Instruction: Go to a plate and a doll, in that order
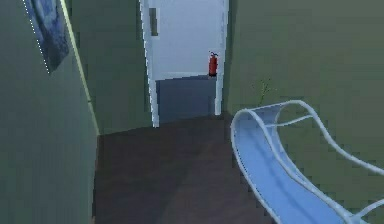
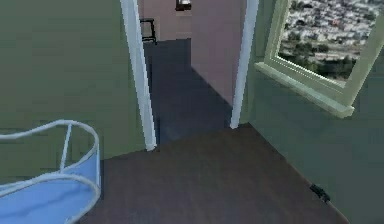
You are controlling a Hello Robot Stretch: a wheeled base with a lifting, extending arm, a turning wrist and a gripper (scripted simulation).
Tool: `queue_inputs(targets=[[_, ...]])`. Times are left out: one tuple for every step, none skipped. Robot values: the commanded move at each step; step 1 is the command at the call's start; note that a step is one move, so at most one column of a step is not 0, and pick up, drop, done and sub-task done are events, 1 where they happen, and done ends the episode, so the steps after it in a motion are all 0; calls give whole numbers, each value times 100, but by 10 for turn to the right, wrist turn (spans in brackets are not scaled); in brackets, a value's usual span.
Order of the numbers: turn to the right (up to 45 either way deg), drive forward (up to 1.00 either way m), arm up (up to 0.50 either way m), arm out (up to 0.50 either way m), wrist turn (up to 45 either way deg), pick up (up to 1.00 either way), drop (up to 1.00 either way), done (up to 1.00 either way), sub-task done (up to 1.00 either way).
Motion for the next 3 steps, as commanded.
queue_inputs(targets=[[0, 100, 0, 0, 0, 0, 0, 0, 0], [0, 100, 0, 0, 0, 0, 0, 0, 0], [30, 0, 0, 0, 0, 0, 0, 0, 0]])
